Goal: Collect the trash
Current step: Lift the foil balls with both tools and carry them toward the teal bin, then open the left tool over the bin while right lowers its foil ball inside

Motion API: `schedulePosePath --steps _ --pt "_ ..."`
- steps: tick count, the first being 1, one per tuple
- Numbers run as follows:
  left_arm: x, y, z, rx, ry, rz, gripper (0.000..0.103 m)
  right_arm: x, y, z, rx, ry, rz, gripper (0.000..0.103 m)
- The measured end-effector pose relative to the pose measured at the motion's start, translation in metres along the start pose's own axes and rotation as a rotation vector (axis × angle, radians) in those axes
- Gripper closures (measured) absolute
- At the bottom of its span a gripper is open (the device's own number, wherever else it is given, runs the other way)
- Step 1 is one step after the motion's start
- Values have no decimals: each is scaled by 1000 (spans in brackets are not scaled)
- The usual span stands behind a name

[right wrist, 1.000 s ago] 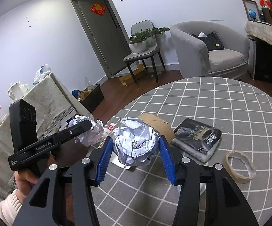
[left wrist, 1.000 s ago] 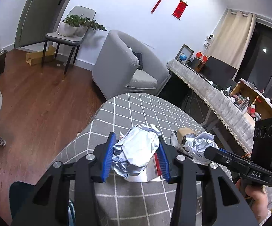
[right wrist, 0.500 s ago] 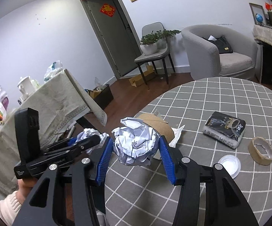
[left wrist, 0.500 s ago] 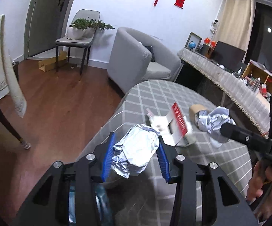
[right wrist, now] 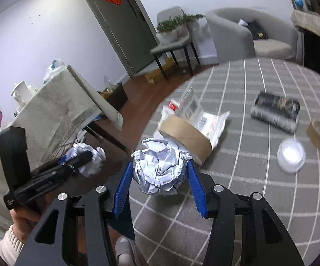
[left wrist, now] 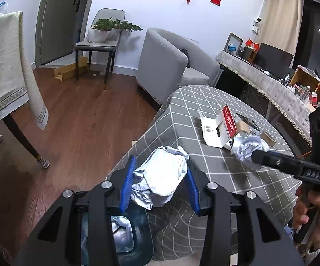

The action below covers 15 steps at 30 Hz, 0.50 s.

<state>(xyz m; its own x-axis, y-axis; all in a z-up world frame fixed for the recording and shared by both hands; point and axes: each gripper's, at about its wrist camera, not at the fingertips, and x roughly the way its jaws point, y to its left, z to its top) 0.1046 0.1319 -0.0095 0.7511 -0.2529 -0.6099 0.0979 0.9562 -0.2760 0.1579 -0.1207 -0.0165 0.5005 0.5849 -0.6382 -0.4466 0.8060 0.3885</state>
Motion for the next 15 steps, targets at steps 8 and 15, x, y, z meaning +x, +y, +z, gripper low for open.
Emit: schedulePosePath --steps 8,15 --pt "-6 4 -13 20 30 27 58 -3 13 -12 7 -3 47 52" --pt "0 20 -35 30 103 76 58 0 26 -21 20 4 96 52"
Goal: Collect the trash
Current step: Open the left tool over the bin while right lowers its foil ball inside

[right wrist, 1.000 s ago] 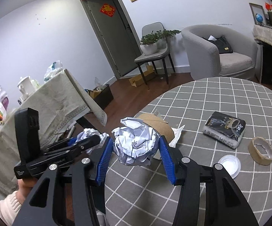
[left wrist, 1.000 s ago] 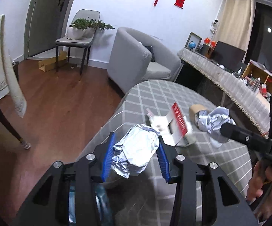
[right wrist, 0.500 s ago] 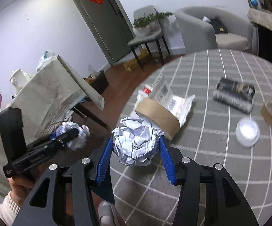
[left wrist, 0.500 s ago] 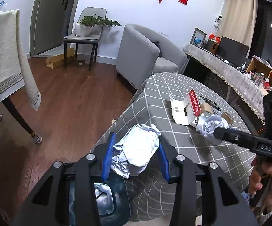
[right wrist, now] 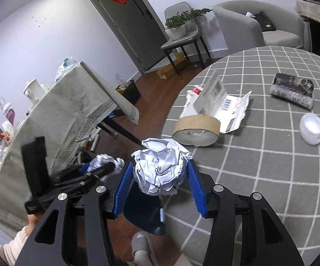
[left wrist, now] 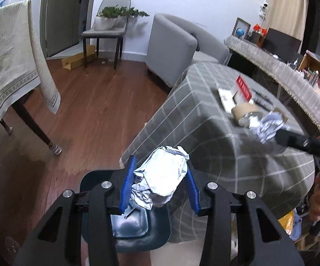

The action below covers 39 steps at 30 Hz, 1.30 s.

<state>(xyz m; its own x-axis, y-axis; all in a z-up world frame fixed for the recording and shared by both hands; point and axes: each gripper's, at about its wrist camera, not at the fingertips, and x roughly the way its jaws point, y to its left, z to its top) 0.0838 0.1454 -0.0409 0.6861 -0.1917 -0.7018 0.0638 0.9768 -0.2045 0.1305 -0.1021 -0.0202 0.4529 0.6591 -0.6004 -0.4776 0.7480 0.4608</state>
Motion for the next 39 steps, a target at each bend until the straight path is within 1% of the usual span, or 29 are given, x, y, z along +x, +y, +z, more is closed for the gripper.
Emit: schedulePosePath --steps 7,10,16,19,23,30,33,35,39 --pt "8 15 -17 0 55 14 58 1 16 -2 -18 -23 17 52" --pt "19 24 -25 -4 113 31 58 8 25 -3 -32 -14 28 52" --pt "37 36 -45 -7 202 48 58 29 46 -4 -68 20 32 52" --pt "51 46 -57 -19 281 69 58 41 55 -6 -91 40 19 52" --pt "61 55 -70 -27 345 75 57 56 69 -10 -121 70 13 52" --pt "69 68 -84 -45 414 66 53 81 87 -15 -151 110 0 52" --pt "72 75 -89 -52 434 72 48 94 95 -18 -174 134 -21 52" --pt "71 77 -91 -50 433 76 44 104 102 -20 -190 152 -38 52" --pt "61 85 -87 -57 397 68 41 120 103 -24 -203 183 -61 52"
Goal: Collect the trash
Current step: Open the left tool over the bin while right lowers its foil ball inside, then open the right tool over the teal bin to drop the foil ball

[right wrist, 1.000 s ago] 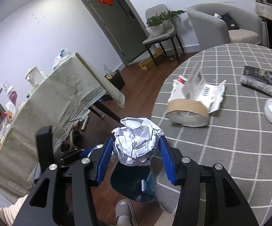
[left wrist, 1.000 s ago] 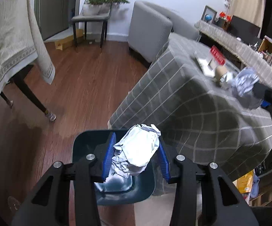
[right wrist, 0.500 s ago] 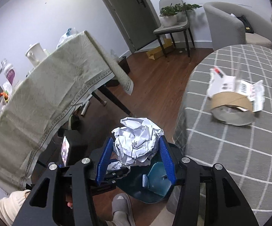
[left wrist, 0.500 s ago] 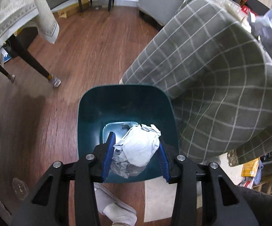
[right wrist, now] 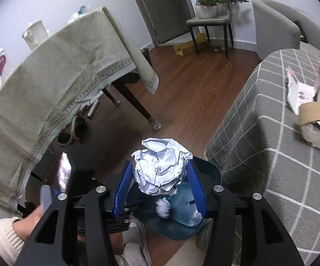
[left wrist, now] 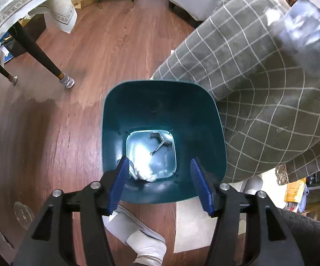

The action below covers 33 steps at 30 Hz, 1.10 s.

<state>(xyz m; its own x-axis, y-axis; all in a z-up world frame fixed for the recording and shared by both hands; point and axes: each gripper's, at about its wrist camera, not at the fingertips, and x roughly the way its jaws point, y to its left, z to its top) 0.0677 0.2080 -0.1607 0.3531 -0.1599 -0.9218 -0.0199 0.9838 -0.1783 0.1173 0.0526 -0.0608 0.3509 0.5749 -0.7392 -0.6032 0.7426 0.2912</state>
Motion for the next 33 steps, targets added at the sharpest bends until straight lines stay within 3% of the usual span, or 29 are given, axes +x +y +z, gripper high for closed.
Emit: schedulePosePath --steps 13,18,26,30,33 --pt "-60 17 11 -41 -218 -7 32 63 4 -23 -52 153 -93 52" --pt "-85 12 14 -17 -327 48 30 80 -2 -31 -44 201 -112 52" --pt "-132 -6 18 34 -475 85 9 104 -6 -46 -34 268 -127 52" --pt "-143 -10 20 39 -490 79 5 112 -11 -53 -27 293 -136 51" --pt "-143 -9 23 33 -456 63 5 118 -13 -58 -22 315 -143 51"
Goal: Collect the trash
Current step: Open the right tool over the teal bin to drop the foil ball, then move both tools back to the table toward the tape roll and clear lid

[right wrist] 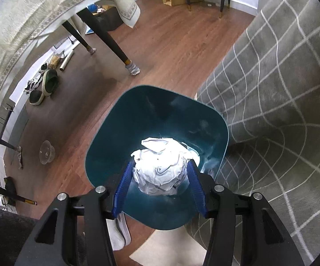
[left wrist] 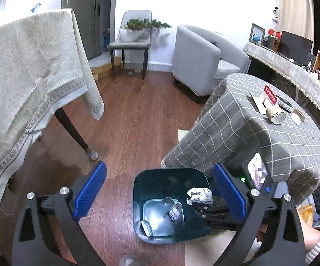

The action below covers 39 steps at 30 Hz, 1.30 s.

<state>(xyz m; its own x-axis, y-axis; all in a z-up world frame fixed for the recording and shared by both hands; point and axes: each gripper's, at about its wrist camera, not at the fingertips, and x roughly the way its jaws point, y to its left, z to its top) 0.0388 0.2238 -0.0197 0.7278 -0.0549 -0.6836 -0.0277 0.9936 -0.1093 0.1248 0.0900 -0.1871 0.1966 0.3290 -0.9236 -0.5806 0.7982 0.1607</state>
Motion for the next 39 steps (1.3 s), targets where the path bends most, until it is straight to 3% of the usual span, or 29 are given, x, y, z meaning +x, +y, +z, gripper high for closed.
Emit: schedulePosePath --steps 6,12,17,20,24,29,34,39 --pt "-6 -8 7 -5 28 -27 4 10 -2 -6 6 29 -9 47" --pt "-9 -6 15 -65 54 -35 4 8 -4 -9 17 31 -12 30" --pt "-24 -4 18 -57 -25 -67 4 -5 -1 -8 -3 5 -2 27" --pt "-31 -8 20 -15 -74 -31 4 -19 0 -7 -20 -27 1 26" --pt "-34 -11 22 -12 -85 -19 4 -45 3 -4 -46 -89 2 26" --pt "-34 -16 26 0 -91 60 4 -81 6 -2 -73 -176 1 23" --pt "-38 -27 29 -8 -121 12 4 -128 1 -2 -99 -298 -27 21" --pt "-38 -45 33 22 -156 31 4 -161 -11 -9 -93 -391 -70 14"
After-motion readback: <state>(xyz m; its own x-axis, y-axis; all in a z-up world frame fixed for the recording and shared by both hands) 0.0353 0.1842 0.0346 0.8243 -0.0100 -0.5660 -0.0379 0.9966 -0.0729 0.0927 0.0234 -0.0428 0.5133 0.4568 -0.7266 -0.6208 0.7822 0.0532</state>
